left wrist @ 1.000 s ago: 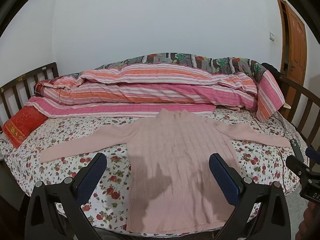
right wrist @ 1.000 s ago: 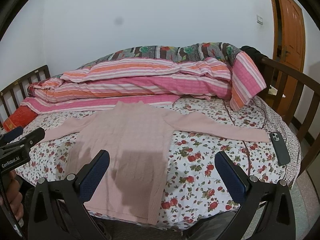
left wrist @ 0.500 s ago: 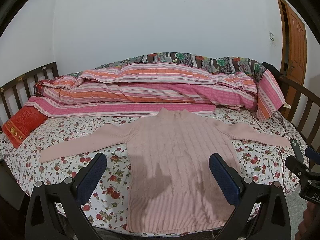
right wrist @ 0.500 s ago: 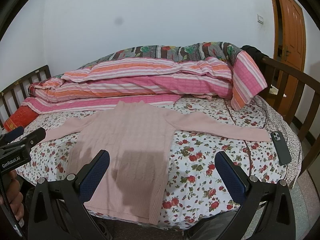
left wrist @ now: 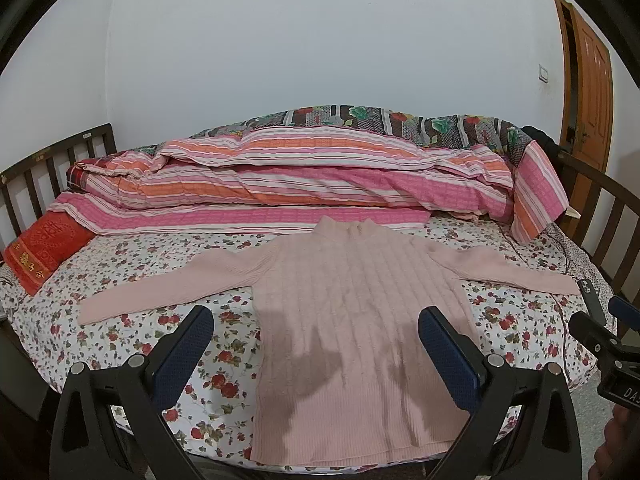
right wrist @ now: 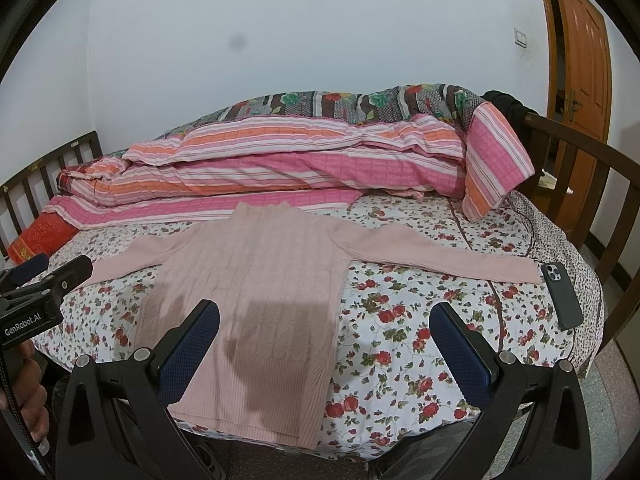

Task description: Fold small clothes

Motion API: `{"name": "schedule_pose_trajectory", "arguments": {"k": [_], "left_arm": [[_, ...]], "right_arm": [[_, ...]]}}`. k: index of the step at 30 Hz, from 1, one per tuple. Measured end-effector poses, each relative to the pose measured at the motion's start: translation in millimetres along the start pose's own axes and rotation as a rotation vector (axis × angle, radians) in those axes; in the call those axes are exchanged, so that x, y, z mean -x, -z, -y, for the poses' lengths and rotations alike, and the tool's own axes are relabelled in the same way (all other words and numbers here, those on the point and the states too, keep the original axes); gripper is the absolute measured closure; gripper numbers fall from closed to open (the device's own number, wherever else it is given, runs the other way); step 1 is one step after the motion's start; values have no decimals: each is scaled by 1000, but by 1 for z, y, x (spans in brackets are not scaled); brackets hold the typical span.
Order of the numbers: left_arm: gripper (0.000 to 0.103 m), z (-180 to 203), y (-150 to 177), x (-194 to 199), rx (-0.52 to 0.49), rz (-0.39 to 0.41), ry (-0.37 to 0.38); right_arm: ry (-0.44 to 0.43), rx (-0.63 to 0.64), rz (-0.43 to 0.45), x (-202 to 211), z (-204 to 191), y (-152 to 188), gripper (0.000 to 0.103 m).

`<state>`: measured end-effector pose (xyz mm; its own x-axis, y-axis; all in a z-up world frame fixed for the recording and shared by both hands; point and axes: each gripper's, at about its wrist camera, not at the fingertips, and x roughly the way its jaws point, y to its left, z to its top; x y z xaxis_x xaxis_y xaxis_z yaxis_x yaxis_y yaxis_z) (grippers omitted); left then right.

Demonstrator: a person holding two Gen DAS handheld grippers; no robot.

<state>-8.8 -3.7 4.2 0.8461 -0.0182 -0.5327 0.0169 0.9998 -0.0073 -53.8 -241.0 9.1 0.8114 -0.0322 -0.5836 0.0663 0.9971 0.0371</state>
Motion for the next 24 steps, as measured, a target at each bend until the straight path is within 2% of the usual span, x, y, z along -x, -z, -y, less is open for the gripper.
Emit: {"name": "schedule_pose_trajectory", "arguments": {"k": [17,24], "left_arm": [[0,-1,-2,1,8,3,7],[0,-14,4,-23,29,-28,6]], "right_arm": [[-3,-1,1,-1,-1,2,0],[-9,-12,-16,-22,-13,8,0]]}}
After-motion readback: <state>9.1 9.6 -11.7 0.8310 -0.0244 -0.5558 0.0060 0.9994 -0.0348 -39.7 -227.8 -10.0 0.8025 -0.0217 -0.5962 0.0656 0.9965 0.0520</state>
